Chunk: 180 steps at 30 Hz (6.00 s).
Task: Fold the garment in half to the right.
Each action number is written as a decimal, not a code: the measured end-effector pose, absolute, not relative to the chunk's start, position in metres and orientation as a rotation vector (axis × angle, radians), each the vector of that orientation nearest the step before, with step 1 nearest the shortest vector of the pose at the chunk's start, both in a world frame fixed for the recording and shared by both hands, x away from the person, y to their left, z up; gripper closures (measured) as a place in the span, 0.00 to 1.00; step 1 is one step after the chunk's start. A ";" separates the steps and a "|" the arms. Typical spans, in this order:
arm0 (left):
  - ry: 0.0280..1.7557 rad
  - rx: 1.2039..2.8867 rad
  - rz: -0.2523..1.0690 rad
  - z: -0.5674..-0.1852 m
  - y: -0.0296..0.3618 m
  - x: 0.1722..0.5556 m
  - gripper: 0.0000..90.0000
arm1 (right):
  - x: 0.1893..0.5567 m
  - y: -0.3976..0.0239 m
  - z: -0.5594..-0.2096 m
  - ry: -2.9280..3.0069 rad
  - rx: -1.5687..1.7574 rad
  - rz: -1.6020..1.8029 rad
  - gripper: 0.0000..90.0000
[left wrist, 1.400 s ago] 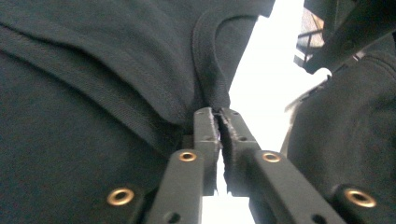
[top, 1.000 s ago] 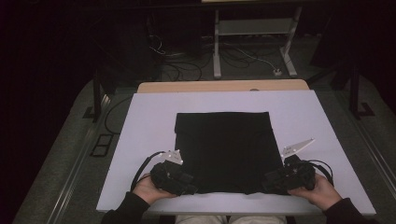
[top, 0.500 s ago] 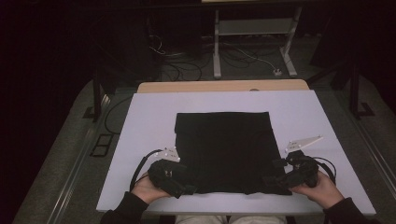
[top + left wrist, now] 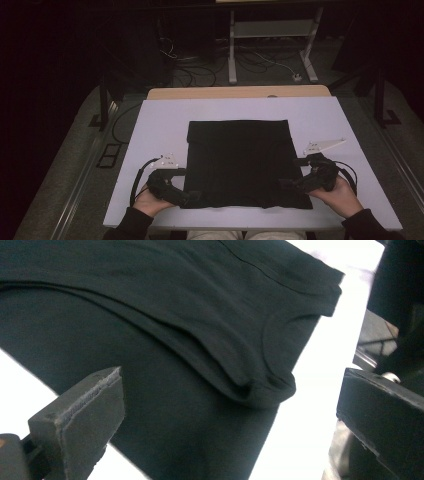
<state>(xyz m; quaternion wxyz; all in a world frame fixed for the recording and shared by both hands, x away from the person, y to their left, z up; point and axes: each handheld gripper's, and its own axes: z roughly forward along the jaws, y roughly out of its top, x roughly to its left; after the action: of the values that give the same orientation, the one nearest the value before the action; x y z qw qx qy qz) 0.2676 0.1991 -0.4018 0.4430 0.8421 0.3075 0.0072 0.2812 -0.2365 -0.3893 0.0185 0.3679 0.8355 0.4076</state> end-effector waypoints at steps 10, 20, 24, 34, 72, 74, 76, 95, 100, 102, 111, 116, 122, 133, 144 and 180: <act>0.811 2.028 0.081 -0.400 0.213 0.266 0.00 | 0.294 -0.231 -0.382 2.585 1.121 1.257 0.00; 0.859 1.986 0.133 -0.401 0.227 0.264 0.00 | 0.311 -0.223 -0.367 2.554 1.098 1.281 0.00; 0.882 1.967 0.159 -0.404 0.233 0.264 0.00 | 0.319 -0.216 -0.362 2.558 1.071 1.265 0.00; 0.902 1.976 0.189 -0.410 0.240 0.262 0.00 | 0.340 -0.196 -0.347 2.553 1.013 1.279 0.00; 0.802 2.114 0.143 -0.434 0.233 0.248 0.00 | 0.437 -0.096 -0.334 2.602 0.927 1.239 0.00; 0.789 2.123 0.141 -0.435 0.232 0.248 0.00 | 0.442 -0.090 -0.334 2.605 0.925 1.240 0.00; 0.776 2.135 0.135 -0.435 0.230 0.247 0.00 | 0.446 -0.084 -0.335 2.603 0.920 1.244 0.00; 0.677 2.244 0.079 -0.442 0.216 0.241 0.00 | 0.480 -0.043 -0.356 2.627 0.969 1.210 0.00; 0.657 2.273 0.071 -0.444 0.211 0.239 0.00 | 0.488 -0.036 -0.364 2.631 0.987 1.203 0.00; 0.648 2.289 0.070 -0.444 0.211 0.239 0.00 | 0.491 -0.034 -0.367 2.629 0.993 1.206 0.00; 0.628 2.306 0.087 -0.446 0.210 0.238 0.15 | 0.502 -0.025 -0.379 2.607 1.022 1.219 0.00; 0.633 2.297 0.119 -0.446 0.209 0.238 0.23 | 0.509 -0.021 -0.385 2.590 1.034 1.212 0.00; 0.642 2.295 0.157 -0.445 0.208 0.239 0.35 | 0.515 -0.015 -0.394 2.589 1.048 1.202 0.00; 0.666 2.282 0.161 -0.444 0.207 0.245 0.53 | 0.518 0.005 -0.406 2.612 1.020 1.184 0.00; 0.656 2.283 0.152 -0.444 0.202 0.251 0.69 | 0.524 0.013 -0.420 2.622 1.042 1.171 0.00; 0.612 2.249 0.157 -0.434 0.189 0.261 0.92 | 0.528 0.047 -0.442 2.646 1.035 1.030 0.80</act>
<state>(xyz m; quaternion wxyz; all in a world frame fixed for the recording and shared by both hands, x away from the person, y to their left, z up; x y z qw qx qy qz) 0.2612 0.1889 -0.4344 0.3921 0.8856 0.2410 0.0620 0.5280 0.0471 -0.4425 0.0595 0.3419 0.8740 0.3402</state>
